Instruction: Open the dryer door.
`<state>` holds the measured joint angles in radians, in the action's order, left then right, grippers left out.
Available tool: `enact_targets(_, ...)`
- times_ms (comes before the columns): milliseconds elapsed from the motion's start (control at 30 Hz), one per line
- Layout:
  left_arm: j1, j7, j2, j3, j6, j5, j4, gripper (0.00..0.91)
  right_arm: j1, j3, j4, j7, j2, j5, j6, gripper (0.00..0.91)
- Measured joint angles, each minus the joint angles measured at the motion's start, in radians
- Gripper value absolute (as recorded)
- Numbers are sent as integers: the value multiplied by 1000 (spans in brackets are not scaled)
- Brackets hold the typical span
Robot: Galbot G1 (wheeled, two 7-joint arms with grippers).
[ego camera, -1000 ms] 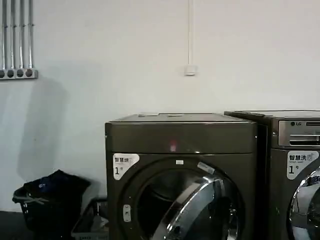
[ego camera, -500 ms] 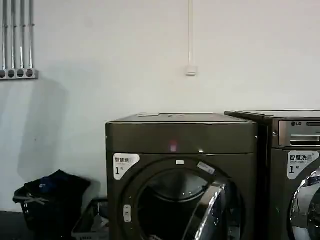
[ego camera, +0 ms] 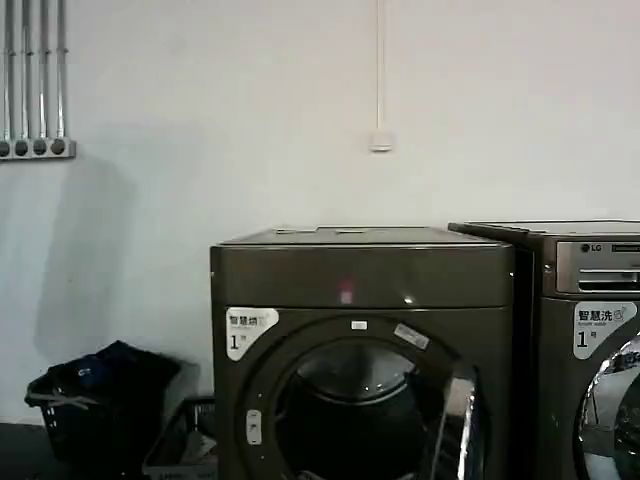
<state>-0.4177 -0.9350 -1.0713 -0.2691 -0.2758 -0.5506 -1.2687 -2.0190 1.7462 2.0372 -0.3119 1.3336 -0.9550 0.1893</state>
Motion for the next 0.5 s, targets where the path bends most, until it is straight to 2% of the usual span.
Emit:
enact_targets(200, 10, 2, 1, -34, -4, -3, -15, 907, 9, 161, -89, 76, 44, -14, -13, 907)
enact_targets(500, 42, 2, -37, -89, -6, -11, -4, 907, 2, 367, -293, 114, 38, 33, -17, 907)
